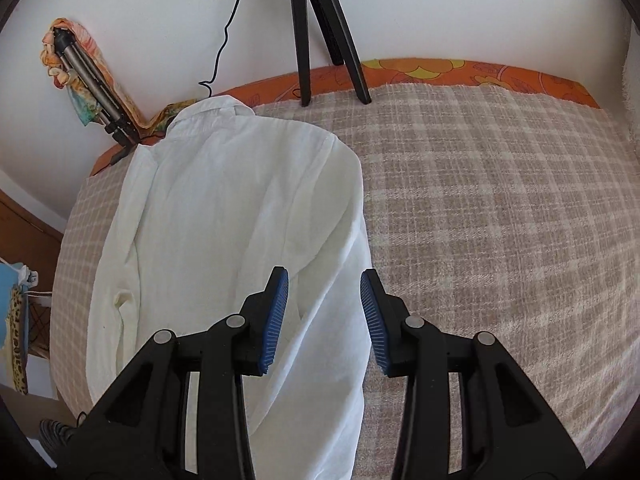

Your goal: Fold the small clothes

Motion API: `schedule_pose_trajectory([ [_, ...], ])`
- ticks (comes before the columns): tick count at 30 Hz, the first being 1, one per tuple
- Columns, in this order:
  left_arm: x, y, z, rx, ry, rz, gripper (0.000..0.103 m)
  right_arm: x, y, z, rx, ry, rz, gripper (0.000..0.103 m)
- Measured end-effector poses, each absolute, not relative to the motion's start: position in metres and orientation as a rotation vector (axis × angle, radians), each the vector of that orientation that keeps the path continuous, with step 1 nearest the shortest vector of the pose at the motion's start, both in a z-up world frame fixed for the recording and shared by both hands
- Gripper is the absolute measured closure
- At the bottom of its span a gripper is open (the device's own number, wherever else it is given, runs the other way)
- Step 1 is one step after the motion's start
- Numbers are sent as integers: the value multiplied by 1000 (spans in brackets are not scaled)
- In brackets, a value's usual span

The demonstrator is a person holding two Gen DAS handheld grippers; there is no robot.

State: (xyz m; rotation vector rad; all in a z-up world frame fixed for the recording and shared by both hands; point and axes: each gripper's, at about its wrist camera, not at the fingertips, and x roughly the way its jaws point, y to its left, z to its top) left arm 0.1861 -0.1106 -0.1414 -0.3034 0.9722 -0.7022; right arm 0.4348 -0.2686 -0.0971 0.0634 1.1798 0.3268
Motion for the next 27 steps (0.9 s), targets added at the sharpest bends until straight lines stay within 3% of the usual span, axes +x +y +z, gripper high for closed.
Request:
schedule_pose_trajectory([
  [2,187,-110,-140,-312,970,-711,100,444,-263,-107,32,1203,291,65],
  [4,187,-110,-139,-315,967,-715,100,450,-261,-114,27,1221,269,92],
  [5,187,-110,-138,-317,965,-718,101,452,-260,-117,21,1231,266,97],
  [17,159,-95,-124,-370,935,-744,102,430,-203,-57,-95,1066,396,99],
  [24,153,-85,-131,-393,952,-708,102,435,-139,-101,-200,1142,446,99],
  [25,153,-85,-133,-385,954,-701,102,438,-137,-112,-201,1168,437,97],
  [27,154,-85,-136,-365,966,-694,102,441,-138,-129,-208,1214,408,83],
])
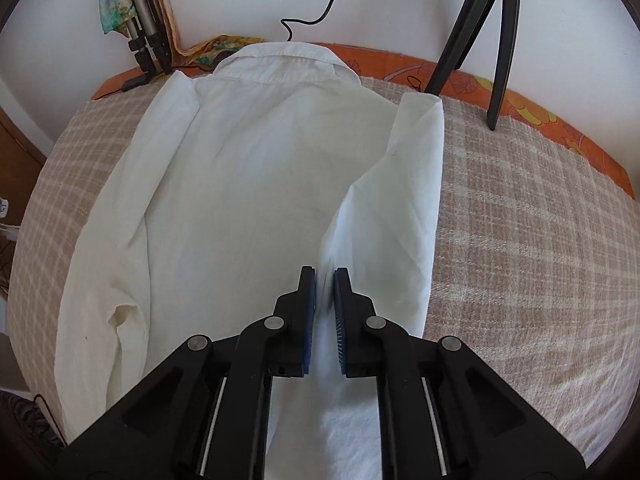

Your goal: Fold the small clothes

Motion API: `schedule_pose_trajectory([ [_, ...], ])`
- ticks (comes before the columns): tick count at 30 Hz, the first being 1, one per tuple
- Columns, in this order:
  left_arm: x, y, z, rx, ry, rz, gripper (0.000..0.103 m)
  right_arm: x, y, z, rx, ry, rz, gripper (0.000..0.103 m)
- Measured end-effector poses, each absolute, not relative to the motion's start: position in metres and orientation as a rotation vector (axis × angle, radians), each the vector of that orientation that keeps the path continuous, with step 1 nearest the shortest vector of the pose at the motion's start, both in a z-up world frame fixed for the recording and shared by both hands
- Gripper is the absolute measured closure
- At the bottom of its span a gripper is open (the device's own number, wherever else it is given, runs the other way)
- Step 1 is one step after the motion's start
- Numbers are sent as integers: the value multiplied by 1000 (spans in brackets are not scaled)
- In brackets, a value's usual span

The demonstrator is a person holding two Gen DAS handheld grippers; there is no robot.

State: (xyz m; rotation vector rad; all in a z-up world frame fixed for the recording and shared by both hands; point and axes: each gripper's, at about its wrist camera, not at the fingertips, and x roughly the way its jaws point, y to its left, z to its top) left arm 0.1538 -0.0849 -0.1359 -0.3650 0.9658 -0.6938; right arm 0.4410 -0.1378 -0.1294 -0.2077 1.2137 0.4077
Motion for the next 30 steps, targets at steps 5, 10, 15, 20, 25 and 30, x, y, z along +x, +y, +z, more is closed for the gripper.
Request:
schedule_pose_trajectory([
  [5,153,-81,-130,-370,958,-698,102,430,-174,-101,-78,1152,439,63],
  [10,152,-73,-118,-380,923,-693,102,390,-243,-60,70,1046,416,56],
  [15,155,-75,-116,-385,929,-699,102,368,-253,-72,111,1061,478,64],
  [20,156,-81,-117,-371,945,-697,96,381,-227,-113,42,1122,449,64],
  [25,158,-81,-122,-347,959,-661,91,404,-231,-133,45,1136,376,77],
  [30,156,-72,-114,-338,925,-619,91,385,-245,-102,61,1092,373,70],
])
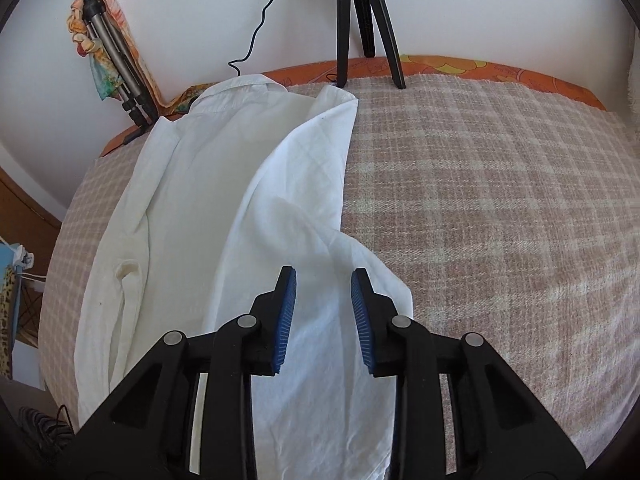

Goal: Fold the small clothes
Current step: 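Open both grippers and lift them off the folded shirt, then grasp the shirt hem with the left gripper and lift it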

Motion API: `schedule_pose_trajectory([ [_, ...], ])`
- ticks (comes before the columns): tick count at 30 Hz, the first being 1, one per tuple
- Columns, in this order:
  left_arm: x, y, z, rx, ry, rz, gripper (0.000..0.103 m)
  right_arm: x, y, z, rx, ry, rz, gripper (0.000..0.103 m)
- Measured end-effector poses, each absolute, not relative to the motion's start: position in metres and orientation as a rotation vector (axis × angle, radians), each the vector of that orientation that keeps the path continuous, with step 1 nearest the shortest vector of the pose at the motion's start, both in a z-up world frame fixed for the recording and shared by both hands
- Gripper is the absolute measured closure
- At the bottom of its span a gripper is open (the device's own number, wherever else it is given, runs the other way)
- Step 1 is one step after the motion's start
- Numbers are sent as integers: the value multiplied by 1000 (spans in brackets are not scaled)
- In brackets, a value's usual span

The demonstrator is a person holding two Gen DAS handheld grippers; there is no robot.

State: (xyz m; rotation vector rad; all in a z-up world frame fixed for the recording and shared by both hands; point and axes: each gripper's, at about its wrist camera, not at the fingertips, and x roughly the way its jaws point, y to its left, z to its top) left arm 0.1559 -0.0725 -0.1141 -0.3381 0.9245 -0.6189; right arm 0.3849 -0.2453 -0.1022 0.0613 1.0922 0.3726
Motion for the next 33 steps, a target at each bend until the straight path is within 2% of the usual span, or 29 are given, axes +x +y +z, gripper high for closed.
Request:
schedule_pose_trajectory([
  [5,143,-76,-101,-312,875,-627,91,336,-291,-61,179,1041,416,62],
  [7,138,-84,-98,-295,865,-636,91,312,-310,-47,219,1008,421,56],
  [9,135,-95,-96,-272,858,-649,90,288,-329,-33,257,972,427,42],
  [11,132,-108,-98,-243,864,-665,85,264,-348,-22,285,941,421,38],
  [14,131,-134,-100,-196,878,-689,60,235,-373,-13,326,914,418,37],
  [15,130,-143,-101,-178,876,-690,55,226,-380,-10,328,905,403,35],
  [18,127,-176,-102,-109,874,-712,54,203,-402,-5,318,873,344,33],
  [21,123,-209,-104,-47,865,-715,47,189,-423,-7,348,857,324,33],
  [33,120,-291,-135,221,813,-578,47,181,-481,-25,451,851,242,32],
])
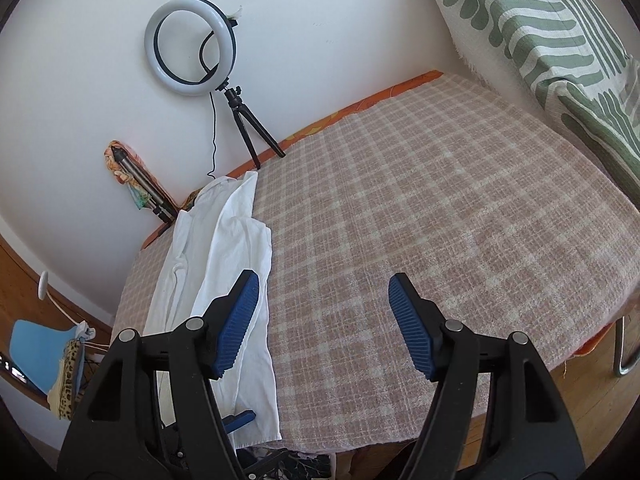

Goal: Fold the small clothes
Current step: 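Grasp the shirt hem with the left gripper and lift it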

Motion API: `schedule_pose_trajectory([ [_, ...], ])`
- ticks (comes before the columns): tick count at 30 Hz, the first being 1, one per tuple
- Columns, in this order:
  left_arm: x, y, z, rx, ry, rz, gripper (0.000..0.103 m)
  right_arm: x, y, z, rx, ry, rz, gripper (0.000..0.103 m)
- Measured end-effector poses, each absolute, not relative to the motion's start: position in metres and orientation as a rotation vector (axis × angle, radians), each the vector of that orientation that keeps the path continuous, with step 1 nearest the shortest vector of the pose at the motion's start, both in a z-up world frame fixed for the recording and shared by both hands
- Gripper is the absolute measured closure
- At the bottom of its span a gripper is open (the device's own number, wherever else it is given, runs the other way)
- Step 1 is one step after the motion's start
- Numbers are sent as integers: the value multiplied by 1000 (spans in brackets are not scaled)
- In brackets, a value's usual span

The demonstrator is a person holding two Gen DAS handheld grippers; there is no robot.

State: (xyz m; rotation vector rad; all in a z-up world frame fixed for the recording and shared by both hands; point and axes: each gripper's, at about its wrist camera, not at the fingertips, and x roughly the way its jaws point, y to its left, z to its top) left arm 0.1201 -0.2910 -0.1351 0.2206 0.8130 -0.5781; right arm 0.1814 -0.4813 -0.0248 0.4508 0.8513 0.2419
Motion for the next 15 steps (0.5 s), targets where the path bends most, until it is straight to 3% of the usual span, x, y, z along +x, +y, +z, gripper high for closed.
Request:
schedule_pose_trajectory([
  [3,117,-292,-139,268,777,-554,45,184,-481,-32,451,871,240,33],
  [5,118,-290,-139,258,764,-554,49,186,-478,-34,449,877,246,33],
  [7,119,-286,-139,240,747,-557,67,189,-475,-36,452,882,253,33],
  [8,122,-283,-139,223,749,-565,87,191,-474,-37,457,885,261,33],
  [9,125,-279,-138,197,758,-569,96,193,-473,-39,465,889,268,33],
  [15,139,-236,-120,-61,786,-590,97,212,-465,-61,557,940,318,33],
])
